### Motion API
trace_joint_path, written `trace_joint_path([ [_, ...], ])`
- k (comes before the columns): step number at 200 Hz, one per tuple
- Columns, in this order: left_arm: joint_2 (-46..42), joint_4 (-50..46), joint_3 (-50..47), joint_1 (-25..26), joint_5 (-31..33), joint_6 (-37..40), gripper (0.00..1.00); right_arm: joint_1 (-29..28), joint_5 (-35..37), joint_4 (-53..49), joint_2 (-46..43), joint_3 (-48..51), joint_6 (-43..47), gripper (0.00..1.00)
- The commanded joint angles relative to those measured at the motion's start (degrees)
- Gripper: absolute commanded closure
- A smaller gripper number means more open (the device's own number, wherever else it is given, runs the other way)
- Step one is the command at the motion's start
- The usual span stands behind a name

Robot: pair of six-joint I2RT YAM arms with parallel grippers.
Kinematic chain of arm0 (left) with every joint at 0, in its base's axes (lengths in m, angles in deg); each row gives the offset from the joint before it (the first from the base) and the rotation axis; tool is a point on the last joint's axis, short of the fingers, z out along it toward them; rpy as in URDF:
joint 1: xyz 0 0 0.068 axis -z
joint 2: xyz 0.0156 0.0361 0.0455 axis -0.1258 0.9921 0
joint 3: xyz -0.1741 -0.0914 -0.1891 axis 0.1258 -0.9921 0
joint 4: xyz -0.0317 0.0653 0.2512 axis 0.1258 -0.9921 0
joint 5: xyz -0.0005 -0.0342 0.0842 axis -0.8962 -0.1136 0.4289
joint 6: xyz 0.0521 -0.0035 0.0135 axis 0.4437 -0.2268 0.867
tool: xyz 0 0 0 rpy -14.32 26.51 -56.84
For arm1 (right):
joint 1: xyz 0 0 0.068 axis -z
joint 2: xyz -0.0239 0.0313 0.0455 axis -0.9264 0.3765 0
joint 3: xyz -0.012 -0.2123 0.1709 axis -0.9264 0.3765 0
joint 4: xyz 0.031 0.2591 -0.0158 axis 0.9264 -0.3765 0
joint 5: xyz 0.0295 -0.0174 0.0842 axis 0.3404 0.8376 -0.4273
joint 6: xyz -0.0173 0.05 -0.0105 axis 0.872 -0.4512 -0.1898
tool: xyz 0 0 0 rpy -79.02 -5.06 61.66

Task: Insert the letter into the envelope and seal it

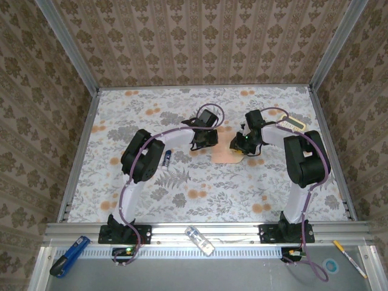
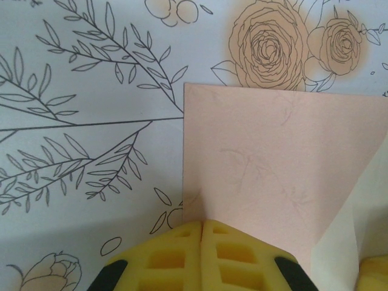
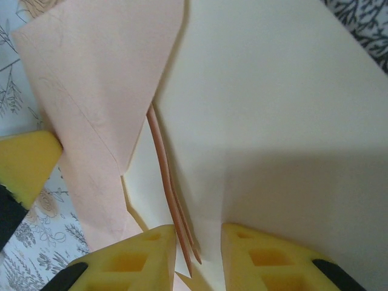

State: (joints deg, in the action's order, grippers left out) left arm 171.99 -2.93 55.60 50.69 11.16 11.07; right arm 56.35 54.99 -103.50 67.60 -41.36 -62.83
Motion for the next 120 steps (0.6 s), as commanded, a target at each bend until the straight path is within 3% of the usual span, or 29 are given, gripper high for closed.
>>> trace_joint_path([
  [1,0.94,-5.37,-1.9,0.65,-0.77,-1.11,1.0,-0.59,-1.3,1.48,-0.8,0.63,-1.28,0.73],
  [120,0.23,-4.02,-3.25,0.66,-0.81,-1.64,1.0,-2.87,-2.61,3.78,-0.32,0.89,-3.96,0.74],
])
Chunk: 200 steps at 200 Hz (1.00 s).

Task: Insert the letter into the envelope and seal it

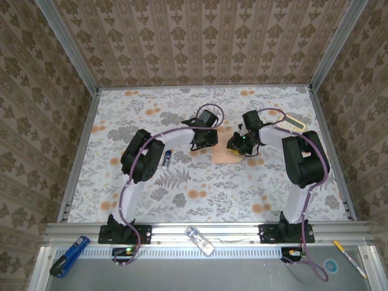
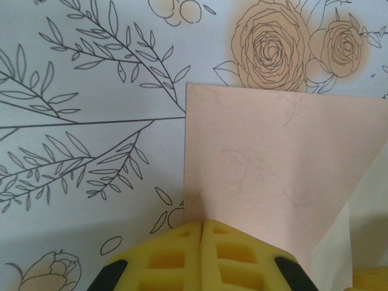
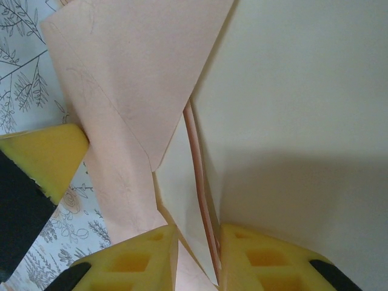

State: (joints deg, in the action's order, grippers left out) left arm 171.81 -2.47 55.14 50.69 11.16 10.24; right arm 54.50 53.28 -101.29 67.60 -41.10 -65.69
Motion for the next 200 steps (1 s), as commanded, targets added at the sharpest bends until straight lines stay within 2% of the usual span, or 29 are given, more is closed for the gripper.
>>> trace_joint_path([
  [1,0.37,-4.49,-2.82,0.66,-0.86,-0.81,1.0,-1.02,-0.85,1.57,-0.3,0.59,-1.11,0.74],
  [200,-0.55,-4.79,-2.96,0.22,-0.69,-0.5,1.0,-1.66,1.0,1.4,-2.37,0.96,-1.4,0.75],
])
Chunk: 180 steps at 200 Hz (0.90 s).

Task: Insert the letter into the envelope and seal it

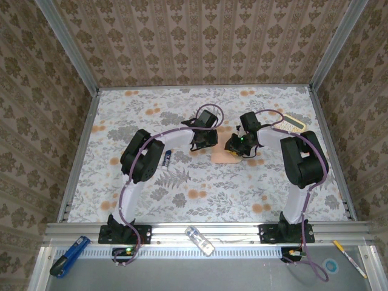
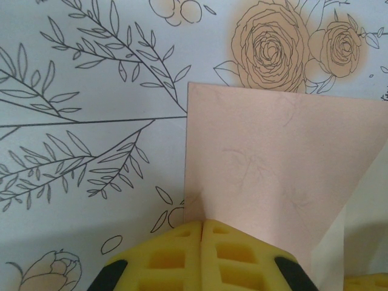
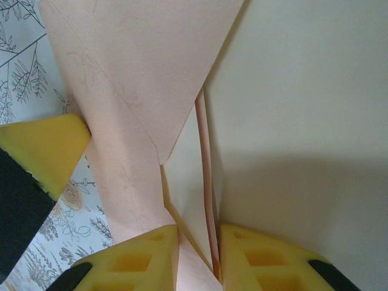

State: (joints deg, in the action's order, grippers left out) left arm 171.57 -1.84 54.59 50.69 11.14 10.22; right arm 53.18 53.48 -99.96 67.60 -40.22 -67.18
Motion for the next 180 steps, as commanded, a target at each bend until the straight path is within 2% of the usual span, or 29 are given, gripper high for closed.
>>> trace_joint_path([
  [1,-0.31,-5.46,-2.45,0.22,-0.69,-0.5,1.0,-0.38,0.82,0.03,-2.38,0.1,0.1,0.75],
  [111,-0.84,-5.28,-2.71,0.25,-0.05,-1.41,1.0,-0.42,-2.1,3.06,-1.51,0.64,-1.67,0.75],
  [180,-0.97,-5.41,-2.57,-0.01,-0.26,0.15,1.0,1.45,2.37,-2.05,-4.11,-0.3,1.96,0.74],
])
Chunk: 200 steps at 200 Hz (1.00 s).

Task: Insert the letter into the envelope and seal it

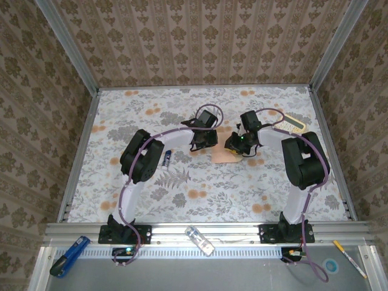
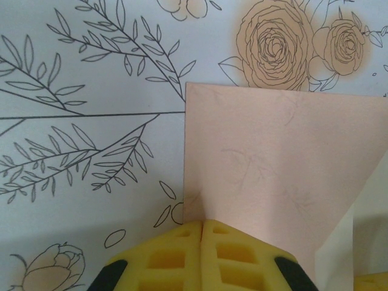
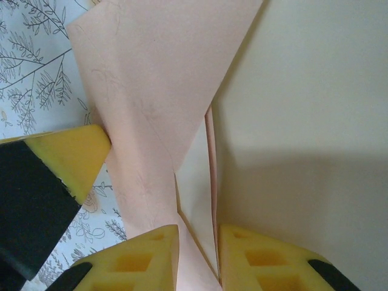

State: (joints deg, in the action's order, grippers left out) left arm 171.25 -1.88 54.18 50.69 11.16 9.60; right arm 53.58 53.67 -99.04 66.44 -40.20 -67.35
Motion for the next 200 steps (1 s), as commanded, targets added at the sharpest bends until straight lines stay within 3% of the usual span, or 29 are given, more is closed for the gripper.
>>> trace_joint_path([
  [1,-0.71,-5.36,-2.15,-0.07,-0.29,0.82,1.0,1.09,2.25,-3.05,-3.06,-0.38,2.17,0.75],
  [95,-5.88,-6.42,-1.39,-1.5,0.78,10.11,1.0,3.73,4.88,-4.28,-9.4,-0.45,3.77,0.72],
  [109,-6.72,-5.97,-0.99,-1.78,0.25,12.46,0.95,3.67,4.96,-3.29,-11.01,0.09,4.22,0.69],
  [117,-7.24,-5.56,-0.82,-2.0,-0.08,13.74,0.88,3.72,5.15,-2.67,-12.04,0.53,4.47,0.66],
  [137,-9.03,-5.95,-0.1,-2.54,-0.2,16.43,0.7,3.82,6.35,-2.04,-14.68,1.39,5.27,0.41],
  [157,-12.72,-5.73,-1.02,-3.46,-0.31,18.41,0.5,4.57,6.9,-1.27,-17.33,2.53,5.82,0.33],
  [168,-15.32,-5.21,-2.2,-4.29,-0.65,19.19,0.37,5.03,7.19,0.12,-18.9,3.86,5.68,0.18],
  [175,-17.06,-4.91,-3.0,-4.86,-0.85,19.8,0.24,5.37,7.26,1.27,-20.03,4.82,5.62,0.01],
  [185,-19.52,-4.08,-4.46,-5.68,-1.63,21.39,0.02,6.06,6.67,2.88,-21.12,6.04,5.38,0.0],
  [200,-23.22,-3.04,-6.79,-7.22,-3.57,22.92,0.0,7.04,5.55,4.86,-22.24,7.31,5.21,0.0],
])
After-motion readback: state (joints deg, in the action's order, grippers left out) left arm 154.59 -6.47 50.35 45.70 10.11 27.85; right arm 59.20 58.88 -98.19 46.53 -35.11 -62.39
